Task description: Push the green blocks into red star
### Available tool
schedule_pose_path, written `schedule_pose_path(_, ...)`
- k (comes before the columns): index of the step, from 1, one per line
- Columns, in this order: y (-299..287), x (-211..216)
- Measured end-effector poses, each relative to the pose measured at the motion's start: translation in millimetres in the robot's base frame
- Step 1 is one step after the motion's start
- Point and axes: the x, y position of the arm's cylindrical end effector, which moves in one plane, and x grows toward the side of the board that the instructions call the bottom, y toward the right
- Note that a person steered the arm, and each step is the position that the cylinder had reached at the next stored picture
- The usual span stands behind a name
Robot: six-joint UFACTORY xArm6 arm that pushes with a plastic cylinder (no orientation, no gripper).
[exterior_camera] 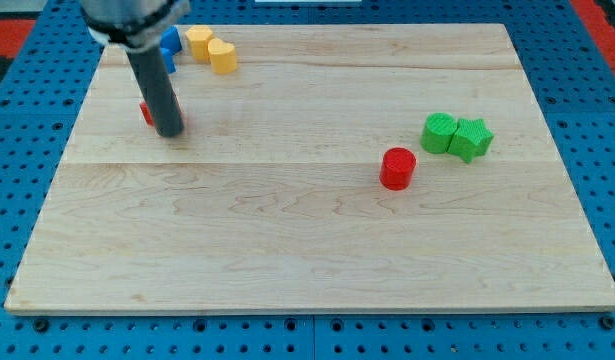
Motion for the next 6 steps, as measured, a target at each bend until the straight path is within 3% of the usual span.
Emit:
schedule_pose_path(1,-13.1,-32.6)
schedule_pose_path(2,-13.7,-17.5)
schedule_pose_path(3,37.4,3.2)
schedule_pose_path(6,401.9,-10.0)
